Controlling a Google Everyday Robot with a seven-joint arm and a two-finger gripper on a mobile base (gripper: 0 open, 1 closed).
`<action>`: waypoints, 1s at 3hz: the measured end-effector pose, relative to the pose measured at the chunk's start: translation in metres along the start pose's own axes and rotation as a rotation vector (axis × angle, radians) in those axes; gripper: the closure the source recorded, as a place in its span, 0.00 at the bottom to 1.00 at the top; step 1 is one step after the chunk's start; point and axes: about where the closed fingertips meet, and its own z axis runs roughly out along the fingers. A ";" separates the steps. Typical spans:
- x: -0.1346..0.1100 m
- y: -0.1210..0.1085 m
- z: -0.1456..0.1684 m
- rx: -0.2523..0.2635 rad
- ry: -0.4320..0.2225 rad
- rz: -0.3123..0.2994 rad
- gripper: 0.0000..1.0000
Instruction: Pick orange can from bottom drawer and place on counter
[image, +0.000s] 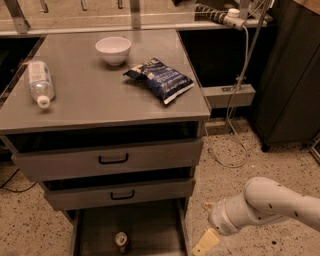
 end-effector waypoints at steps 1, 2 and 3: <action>0.000 0.000 0.000 0.000 0.000 0.000 0.00; 0.016 0.000 0.027 -0.021 -0.077 0.016 0.00; 0.034 -0.013 0.072 -0.025 -0.201 0.021 0.00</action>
Offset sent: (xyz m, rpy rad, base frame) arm -0.0246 0.0164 -0.1113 0.2983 -0.0222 -0.0889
